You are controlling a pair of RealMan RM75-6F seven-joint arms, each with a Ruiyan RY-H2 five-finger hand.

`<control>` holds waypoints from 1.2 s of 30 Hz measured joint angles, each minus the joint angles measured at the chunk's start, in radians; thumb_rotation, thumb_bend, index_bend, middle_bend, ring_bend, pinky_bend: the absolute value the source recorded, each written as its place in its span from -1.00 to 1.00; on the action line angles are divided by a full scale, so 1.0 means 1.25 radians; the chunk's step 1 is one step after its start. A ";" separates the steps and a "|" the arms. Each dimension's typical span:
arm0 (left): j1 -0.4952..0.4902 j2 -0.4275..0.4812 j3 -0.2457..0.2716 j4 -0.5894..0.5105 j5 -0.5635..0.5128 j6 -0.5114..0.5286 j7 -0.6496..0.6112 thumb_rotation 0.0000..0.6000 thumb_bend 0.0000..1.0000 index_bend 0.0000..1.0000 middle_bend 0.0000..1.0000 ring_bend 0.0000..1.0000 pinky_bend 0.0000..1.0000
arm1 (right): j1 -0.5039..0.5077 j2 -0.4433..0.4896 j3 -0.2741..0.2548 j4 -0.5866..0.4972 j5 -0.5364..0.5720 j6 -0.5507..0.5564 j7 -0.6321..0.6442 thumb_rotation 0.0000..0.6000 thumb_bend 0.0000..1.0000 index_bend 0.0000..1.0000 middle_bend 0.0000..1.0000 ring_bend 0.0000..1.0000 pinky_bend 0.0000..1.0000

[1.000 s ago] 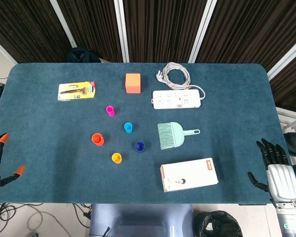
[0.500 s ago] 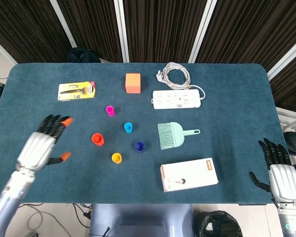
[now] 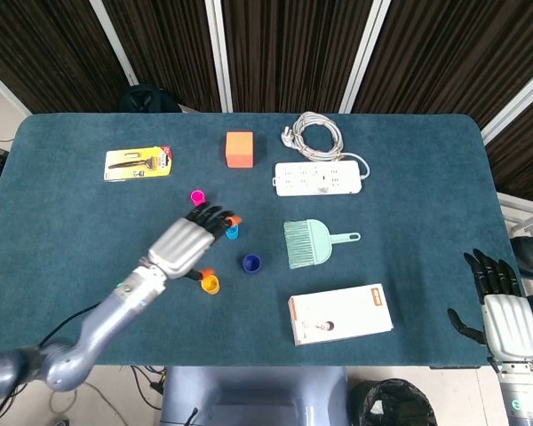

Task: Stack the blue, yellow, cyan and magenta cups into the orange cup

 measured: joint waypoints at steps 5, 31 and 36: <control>-0.063 -0.067 0.019 0.048 -0.079 -0.007 0.062 1.00 -0.63 -0.76 -0.88 -1.00 -1.00 | 0.000 0.000 0.001 0.000 0.005 -0.002 0.000 1.00 -0.31 -0.93 -0.91 -0.85 -0.93; -0.174 -0.253 0.097 0.251 -0.210 0.039 0.115 1.00 -0.63 -0.47 -0.86 -1.00 -1.00 | -0.002 0.006 0.011 0.006 0.029 -0.006 0.020 1.00 -0.31 -0.93 -0.91 -0.85 -0.93; -0.186 -0.272 0.106 0.274 -0.219 0.036 0.114 1.00 -0.63 -0.37 -0.85 -1.00 -1.00 | -0.002 0.004 0.011 0.006 0.032 -0.007 0.017 1.00 -0.31 -0.93 -0.91 -0.85 -0.93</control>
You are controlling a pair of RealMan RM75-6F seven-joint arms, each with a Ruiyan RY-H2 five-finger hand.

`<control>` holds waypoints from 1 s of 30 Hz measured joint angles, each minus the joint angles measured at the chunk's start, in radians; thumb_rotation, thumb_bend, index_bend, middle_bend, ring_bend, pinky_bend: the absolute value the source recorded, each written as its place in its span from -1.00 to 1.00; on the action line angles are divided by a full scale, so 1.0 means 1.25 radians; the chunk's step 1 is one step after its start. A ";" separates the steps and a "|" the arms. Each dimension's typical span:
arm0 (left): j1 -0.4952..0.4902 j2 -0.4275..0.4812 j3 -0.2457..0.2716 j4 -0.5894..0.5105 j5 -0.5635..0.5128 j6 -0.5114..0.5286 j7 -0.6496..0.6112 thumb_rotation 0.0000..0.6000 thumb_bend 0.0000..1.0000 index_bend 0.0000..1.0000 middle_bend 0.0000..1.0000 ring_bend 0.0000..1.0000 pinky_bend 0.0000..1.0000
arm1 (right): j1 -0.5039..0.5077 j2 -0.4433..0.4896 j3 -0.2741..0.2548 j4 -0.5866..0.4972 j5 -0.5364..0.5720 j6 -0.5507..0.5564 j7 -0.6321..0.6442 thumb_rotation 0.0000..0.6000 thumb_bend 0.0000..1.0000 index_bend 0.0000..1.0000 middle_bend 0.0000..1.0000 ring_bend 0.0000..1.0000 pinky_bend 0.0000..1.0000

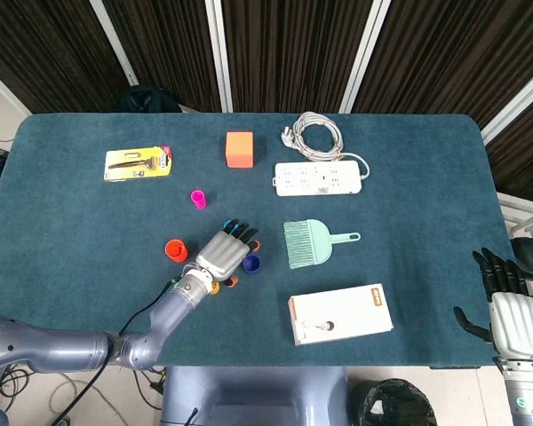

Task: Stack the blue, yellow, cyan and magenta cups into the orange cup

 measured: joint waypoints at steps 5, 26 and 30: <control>-0.010 -0.016 0.003 0.021 -0.005 -0.001 -0.002 1.00 -0.62 -0.34 -0.85 -1.00 -1.00 | -0.001 -0.001 0.001 0.001 0.003 0.001 -0.001 1.00 -0.31 -0.93 -0.91 -0.85 -0.93; -0.040 -0.047 0.013 0.048 -0.001 0.026 0.008 1.00 -0.57 -0.15 -0.80 -1.00 -1.00 | 0.001 -0.005 0.004 0.004 0.013 -0.006 -0.003 1.00 -0.31 -0.93 -0.91 -0.85 -0.93; -0.042 -0.049 0.014 0.049 -0.001 0.030 0.010 1.00 -0.53 -0.12 -0.79 -1.00 -1.00 | 0.001 -0.005 0.004 0.004 0.014 -0.006 -0.001 1.00 -0.31 -0.93 -0.91 -0.85 -0.93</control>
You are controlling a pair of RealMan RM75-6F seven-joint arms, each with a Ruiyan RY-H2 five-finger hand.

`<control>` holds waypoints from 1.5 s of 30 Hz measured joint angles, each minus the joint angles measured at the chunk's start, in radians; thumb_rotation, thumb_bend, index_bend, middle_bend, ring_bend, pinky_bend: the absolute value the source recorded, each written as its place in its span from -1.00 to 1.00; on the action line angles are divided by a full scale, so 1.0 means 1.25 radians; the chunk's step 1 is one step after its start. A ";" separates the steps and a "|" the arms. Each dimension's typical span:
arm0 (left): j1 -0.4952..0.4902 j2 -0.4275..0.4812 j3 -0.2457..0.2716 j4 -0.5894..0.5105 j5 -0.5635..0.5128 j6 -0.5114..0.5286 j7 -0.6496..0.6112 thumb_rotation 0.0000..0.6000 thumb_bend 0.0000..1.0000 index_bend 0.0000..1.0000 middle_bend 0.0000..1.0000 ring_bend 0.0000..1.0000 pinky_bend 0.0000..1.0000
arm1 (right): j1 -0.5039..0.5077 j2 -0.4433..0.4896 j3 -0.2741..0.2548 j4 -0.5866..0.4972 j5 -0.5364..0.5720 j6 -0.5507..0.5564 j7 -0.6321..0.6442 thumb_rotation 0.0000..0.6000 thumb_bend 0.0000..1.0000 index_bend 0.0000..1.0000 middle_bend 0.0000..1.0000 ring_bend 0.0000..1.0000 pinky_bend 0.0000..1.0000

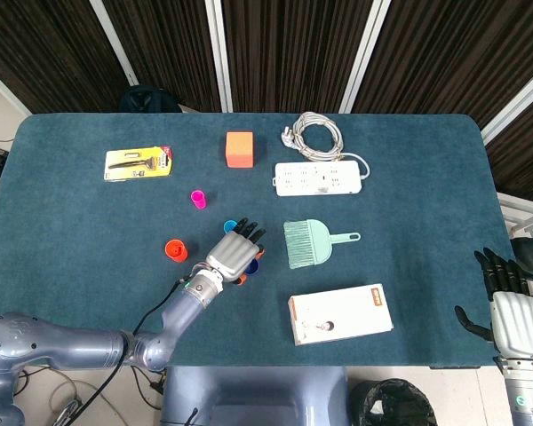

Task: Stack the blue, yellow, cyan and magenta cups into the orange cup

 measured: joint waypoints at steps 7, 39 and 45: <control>-0.002 0.001 0.001 -0.003 -0.001 0.004 -0.004 1.00 -0.37 -0.11 -0.79 -1.00 -1.00 | 0.000 0.000 -0.001 -0.001 -0.002 0.001 0.001 1.00 -0.31 -0.93 -0.91 -0.85 -0.93; 0.145 0.348 0.028 -0.267 0.185 0.133 -0.146 1.00 -0.37 -0.13 -0.74 -1.00 -1.00 | -0.004 0.002 -0.001 -0.011 0.002 0.006 -0.016 1.00 -0.31 -0.93 -0.91 -0.85 -0.93; 0.192 0.366 0.067 -0.231 0.267 0.129 -0.226 1.00 -0.37 -0.13 -0.74 -1.00 -1.00 | -0.002 0.000 -0.002 -0.010 0.003 0.001 -0.020 1.00 -0.31 -0.93 -0.91 -0.85 -0.93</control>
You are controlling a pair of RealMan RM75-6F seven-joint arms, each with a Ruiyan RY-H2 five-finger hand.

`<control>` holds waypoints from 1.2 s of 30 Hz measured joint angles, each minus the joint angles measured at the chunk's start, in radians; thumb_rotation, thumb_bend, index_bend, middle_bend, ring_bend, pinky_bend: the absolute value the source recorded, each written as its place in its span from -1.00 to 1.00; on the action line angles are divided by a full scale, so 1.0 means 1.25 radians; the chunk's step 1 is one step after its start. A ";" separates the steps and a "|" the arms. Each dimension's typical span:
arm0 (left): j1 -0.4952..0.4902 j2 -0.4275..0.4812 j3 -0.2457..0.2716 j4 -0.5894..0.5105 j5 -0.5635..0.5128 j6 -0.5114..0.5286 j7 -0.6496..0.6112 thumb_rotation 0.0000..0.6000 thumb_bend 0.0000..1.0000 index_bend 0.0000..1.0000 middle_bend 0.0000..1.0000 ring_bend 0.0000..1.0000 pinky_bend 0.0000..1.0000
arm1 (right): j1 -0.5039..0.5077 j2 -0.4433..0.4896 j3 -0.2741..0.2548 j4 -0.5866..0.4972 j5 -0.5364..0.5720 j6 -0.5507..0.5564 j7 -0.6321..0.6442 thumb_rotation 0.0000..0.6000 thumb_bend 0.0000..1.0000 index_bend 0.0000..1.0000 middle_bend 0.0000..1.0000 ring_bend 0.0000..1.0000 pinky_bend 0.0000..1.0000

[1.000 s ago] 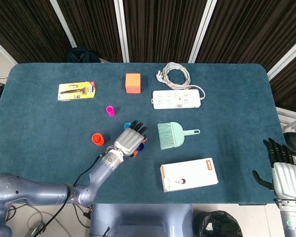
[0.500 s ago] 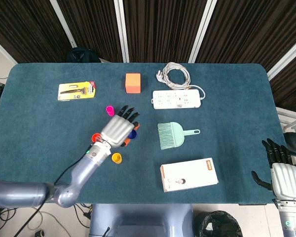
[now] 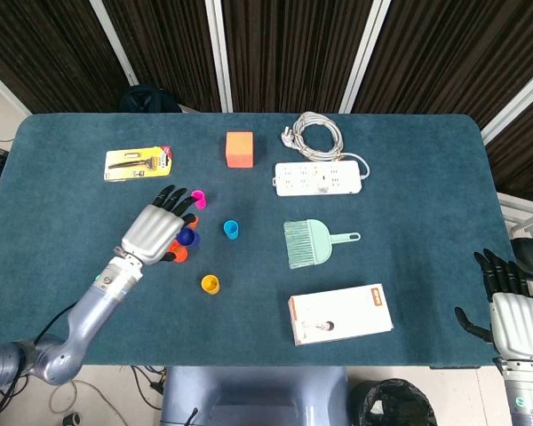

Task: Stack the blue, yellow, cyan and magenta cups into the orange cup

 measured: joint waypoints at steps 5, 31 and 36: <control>0.016 -0.016 0.016 0.053 0.024 -0.011 -0.032 1.00 -0.37 -0.13 -0.74 -1.00 -1.00 | 0.000 -0.002 0.000 -0.001 0.002 -0.001 -0.005 1.00 -0.31 -0.93 -0.91 -0.85 -0.93; 0.044 -0.101 0.020 0.193 0.079 -0.055 -0.093 1.00 -0.37 -0.13 -0.74 -1.00 -1.00 | -0.001 -0.003 0.005 0.002 0.013 -0.001 -0.004 1.00 -0.31 -0.92 -0.91 -0.85 -0.93; 0.050 -0.102 0.022 0.195 0.080 -0.057 -0.087 1.00 -0.37 -0.13 -0.74 -1.00 -1.00 | 0.000 -0.004 0.005 0.005 0.015 -0.003 -0.003 1.00 -0.31 -0.92 -0.91 -0.85 -0.93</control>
